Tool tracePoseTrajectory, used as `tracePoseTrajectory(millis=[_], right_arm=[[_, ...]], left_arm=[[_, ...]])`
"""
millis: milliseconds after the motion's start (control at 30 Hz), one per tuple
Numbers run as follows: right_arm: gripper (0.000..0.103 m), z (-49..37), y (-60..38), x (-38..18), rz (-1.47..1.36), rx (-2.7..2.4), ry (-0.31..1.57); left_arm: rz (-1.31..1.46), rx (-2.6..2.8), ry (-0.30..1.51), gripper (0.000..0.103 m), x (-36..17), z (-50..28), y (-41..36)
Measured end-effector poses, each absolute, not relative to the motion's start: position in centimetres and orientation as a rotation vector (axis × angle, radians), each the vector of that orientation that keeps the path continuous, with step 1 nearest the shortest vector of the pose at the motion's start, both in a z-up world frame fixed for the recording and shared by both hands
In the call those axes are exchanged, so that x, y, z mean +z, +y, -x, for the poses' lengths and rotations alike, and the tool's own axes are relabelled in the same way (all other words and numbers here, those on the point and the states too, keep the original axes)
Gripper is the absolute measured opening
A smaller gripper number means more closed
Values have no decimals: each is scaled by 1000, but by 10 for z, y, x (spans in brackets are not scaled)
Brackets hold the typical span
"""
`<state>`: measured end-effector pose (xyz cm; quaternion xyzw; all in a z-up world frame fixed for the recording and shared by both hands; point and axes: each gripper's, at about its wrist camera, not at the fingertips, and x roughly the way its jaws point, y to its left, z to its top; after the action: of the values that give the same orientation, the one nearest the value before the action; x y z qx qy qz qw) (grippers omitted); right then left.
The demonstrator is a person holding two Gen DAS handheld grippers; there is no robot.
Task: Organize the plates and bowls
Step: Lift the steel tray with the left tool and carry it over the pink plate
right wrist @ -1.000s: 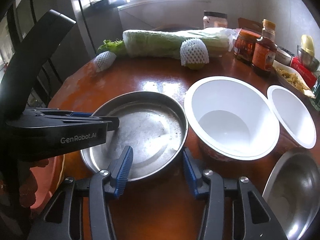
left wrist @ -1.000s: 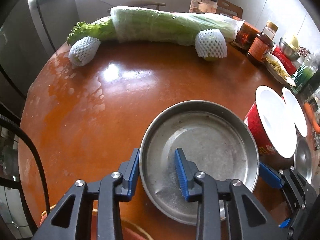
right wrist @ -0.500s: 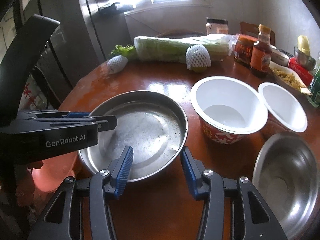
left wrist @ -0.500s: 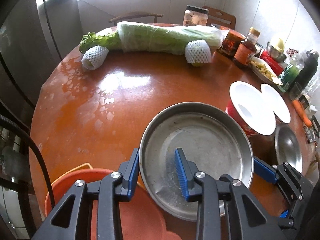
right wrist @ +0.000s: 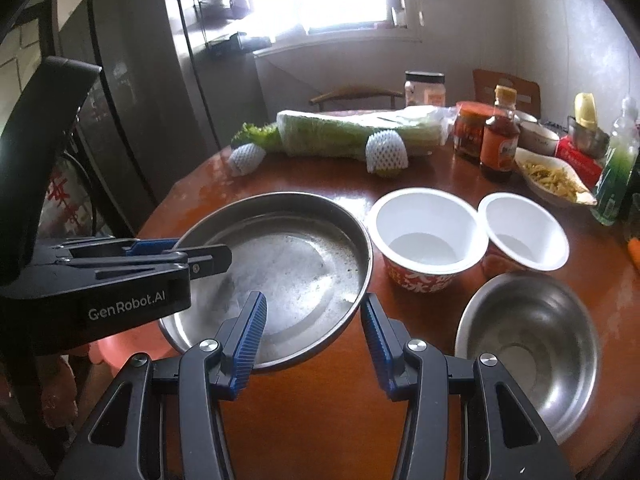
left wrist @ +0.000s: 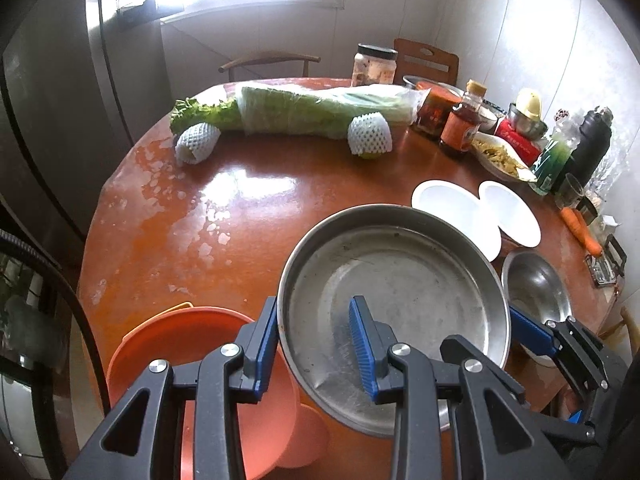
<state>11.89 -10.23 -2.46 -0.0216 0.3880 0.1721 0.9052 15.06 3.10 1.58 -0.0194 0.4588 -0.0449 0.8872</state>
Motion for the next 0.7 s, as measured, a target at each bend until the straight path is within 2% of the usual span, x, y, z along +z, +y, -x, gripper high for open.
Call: tracePoseTrajectory(millis=[700], right_arm=[[51, -93, -69, 14, 94, 435, 711]], left_arm=[[60, -22, 844, 35, 60, -105, 65]])
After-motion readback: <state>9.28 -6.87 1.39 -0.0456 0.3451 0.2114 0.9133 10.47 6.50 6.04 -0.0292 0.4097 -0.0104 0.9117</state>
